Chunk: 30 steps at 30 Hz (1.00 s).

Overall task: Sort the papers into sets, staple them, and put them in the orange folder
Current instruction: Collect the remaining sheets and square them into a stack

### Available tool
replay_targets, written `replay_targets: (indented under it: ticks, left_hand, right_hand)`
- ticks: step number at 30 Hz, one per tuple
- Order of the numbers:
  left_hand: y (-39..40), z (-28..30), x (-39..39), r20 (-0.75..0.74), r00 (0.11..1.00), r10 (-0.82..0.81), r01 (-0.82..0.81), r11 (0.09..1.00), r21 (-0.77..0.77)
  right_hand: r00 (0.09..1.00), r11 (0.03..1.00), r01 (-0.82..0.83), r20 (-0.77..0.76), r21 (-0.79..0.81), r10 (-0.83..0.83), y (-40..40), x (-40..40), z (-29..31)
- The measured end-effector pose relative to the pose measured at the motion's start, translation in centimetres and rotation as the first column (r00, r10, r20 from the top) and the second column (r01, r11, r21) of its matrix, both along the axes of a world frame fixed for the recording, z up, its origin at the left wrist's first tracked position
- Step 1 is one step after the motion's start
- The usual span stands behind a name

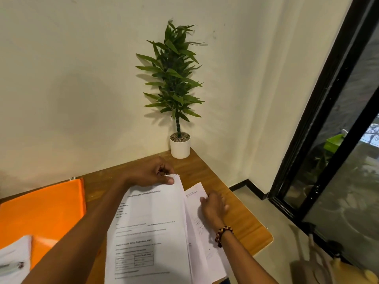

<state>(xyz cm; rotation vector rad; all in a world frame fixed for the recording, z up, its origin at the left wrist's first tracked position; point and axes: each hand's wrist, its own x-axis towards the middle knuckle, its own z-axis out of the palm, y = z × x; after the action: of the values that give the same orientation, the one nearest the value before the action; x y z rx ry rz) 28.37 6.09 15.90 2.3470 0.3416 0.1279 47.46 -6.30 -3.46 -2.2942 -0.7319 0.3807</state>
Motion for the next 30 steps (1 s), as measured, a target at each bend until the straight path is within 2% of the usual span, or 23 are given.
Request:
replay_targets:
  ticks: [2, 3, 5, 9, 11, 15, 18, 22, 24, 27, 30]
  left_hand:
    - [-0.3, -1.0, 0.6, -0.012, 1.000, 0.012, -0.012, 1.000, -0.018]
    - [-0.5, -1.5, 0.8, -0.013, 0.999, 0.033, -0.033, 0.999, -0.034]
    - [-0.3, -2.7, 1.2, -0.005, 0.997, 0.074, -0.074, 0.996, -0.048]
    - [-0.3, -4.8, 1.5, 0.051, 0.975, 0.217, -0.216, 0.976, -0.039]
    - [-0.3, -5.5, 1.5, 0.093, 0.948, 0.304, -0.300, 0.953, -0.047]
    - [-0.2, -6.4, 0.9, 0.197, 0.904, 0.380, -0.372, 0.925, -0.077]
    - [-0.7, -6.9, 0.6, 0.254, 0.874, 0.414, -0.406, 0.910, -0.083]
    - [-0.9, -7.6, 0.2, 0.240, 0.859, 0.452, -0.454, 0.889, -0.050]
    - [-0.8, -7.6, -0.4, 0.150, 0.877, 0.457, -0.458, 0.889, -0.031]
    - [-0.3, -7.3, -1.5, -0.040, 0.927, 0.374, -0.375, 0.926, -0.037]
    - [-0.3, -7.1, -2.5, -0.095, 0.910, 0.404, -0.407, 0.913, -0.014]
  right_hand:
    - [0.982, 0.985, -0.029, -0.180, 0.173, 0.060, -0.3, 0.2, 0.4]
    - [0.948, 0.958, -0.054, -0.287, 0.281, 0.137, -0.6, 0.2, 0.9]
    - [0.867, 0.889, -0.120, -0.389, 0.442, 0.311, -1.3, -0.2, 2.2]
    - [0.773, 0.779, -0.315, -0.329, 0.543, 0.542, -1.8, -1.2, 3.7]
    - [0.740, 0.738, -0.329, -0.324, 0.589, 0.589, -1.7, -1.6, 4.4]
    - [0.732, 0.686, -0.311, -0.294, 0.658, 0.614, -1.6, -2.8, 5.8]
    - [0.711, 0.684, -0.318, -0.312, 0.656, 0.630, -1.5, -3.5, 6.2]
    - [0.671, 0.625, -0.500, -0.188, 0.599, 0.717, -1.7, -4.3, 6.5]
    - [0.665, 0.596, -0.537, -0.136, 0.597, 0.734, -1.7, -4.5, 7.1]
    - [0.671, 0.593, -0.590, -0.075, 0.548, 0.737, -1.2, -4.3, 8.1]
    - [0.709, 0.645, -0.659, 0.033, 0.387, 0.704, -0.1, -3.8, 8.9]
